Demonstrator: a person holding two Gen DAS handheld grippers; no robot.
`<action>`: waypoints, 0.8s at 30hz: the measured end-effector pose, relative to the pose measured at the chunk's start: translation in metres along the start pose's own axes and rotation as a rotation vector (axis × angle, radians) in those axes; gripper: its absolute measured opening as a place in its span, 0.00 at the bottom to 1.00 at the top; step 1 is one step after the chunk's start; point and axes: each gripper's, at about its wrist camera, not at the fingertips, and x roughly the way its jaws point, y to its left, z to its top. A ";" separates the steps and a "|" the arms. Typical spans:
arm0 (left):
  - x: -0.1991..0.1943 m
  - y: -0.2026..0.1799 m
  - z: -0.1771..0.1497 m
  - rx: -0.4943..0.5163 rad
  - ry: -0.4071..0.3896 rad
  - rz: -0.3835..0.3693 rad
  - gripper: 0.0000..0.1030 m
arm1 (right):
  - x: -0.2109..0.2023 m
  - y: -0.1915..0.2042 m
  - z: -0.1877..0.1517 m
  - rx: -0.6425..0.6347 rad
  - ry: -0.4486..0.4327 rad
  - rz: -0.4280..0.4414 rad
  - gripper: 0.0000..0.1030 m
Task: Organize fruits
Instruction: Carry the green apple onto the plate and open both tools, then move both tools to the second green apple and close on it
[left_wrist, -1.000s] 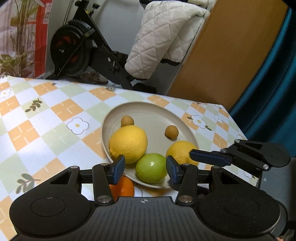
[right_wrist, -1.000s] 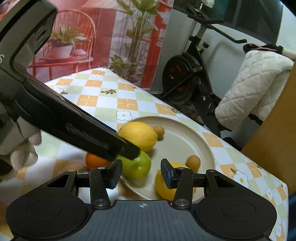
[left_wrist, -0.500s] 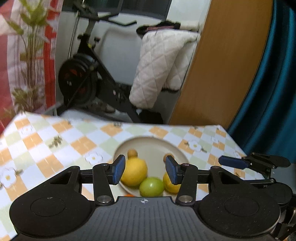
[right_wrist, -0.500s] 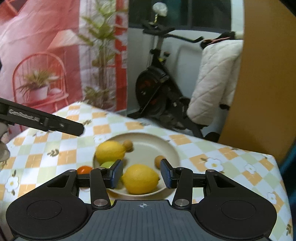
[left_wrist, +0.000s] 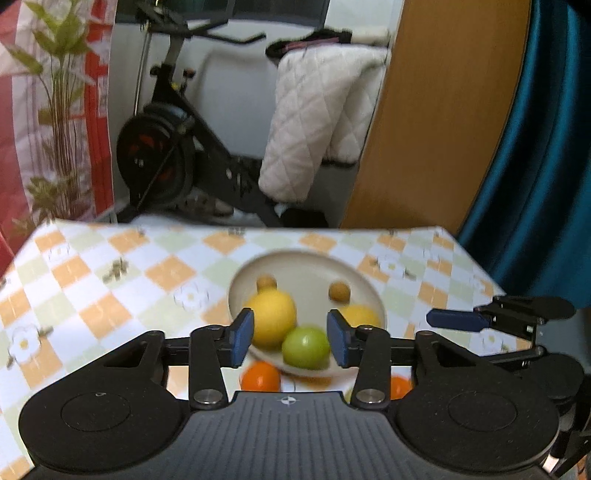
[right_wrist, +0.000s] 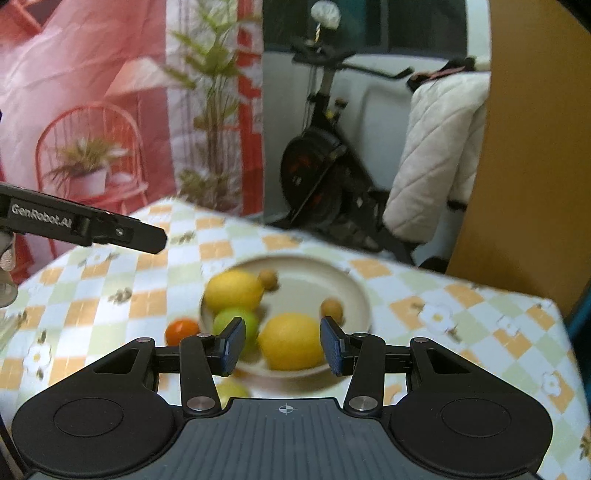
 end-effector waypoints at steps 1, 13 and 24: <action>0.002 0.000 -0.004 -0.006 0.011 -0.005 0.43 | 0.002 0.002 -0.003 0.000 0.018 0.000 0.40; 0.019 0.002 -0.040 -0.032 0.119 -0.075 0.39 | 0.019 0.029 -0.026 -0.104 0.176 0.065 0.33; 0.035 -0.007 -0.045 -0.043 0.165 -0.144 0.38 | 0.034 0.034 -0.030 -0.104 0.205 0.116 0.32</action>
